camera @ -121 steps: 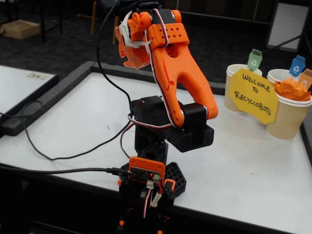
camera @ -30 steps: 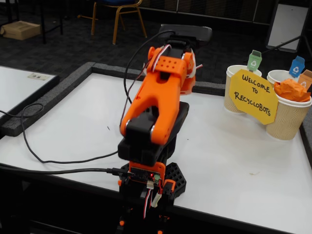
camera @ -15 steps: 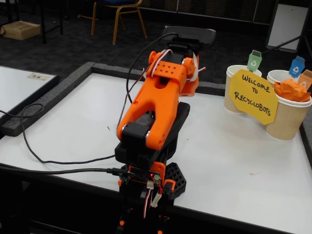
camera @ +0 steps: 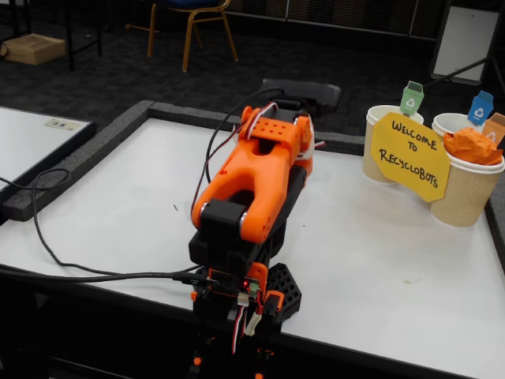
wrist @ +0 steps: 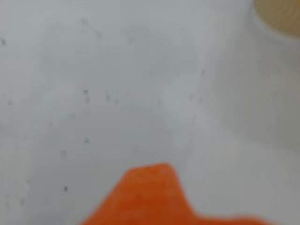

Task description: Sort rubbish by color.

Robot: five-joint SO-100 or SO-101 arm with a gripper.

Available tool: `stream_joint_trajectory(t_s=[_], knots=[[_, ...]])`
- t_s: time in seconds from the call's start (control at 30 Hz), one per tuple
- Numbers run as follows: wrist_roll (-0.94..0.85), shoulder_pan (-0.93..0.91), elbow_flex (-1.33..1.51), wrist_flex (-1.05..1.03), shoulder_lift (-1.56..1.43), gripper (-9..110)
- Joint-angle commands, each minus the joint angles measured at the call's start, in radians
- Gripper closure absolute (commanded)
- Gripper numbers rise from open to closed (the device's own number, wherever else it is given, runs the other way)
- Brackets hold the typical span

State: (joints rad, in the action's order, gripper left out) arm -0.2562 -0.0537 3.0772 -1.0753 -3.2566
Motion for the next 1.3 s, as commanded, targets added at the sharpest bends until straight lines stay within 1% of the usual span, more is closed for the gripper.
stream_joint_trajectory(t_s=[0.0,0.17,0.27,0.4,0.57,0.67,0.8,1.0,1.27], knots=[[-0.003,0.017,-0.011,0.037,-0.031,101],[0.052,0.02,-0.015,0.028,-0.031,101],[0.127,0.02,-0.032,-0.025,-0.031,101],[0.17,0.014,-0.051,-0.098,-0.031,101],[0.172,-0.051,-0.06,-0.138,-0.031,99],[0.172,-0.043,-0.06,-0.144,-0.031,99],[0.172,0.038,-0.061,-0.144,-0.031,100],[0.173,0.009,-0.061,-0.147,-0.031,100],[0.242,-0.034,-0.061,-0.147,-0.031,100]])
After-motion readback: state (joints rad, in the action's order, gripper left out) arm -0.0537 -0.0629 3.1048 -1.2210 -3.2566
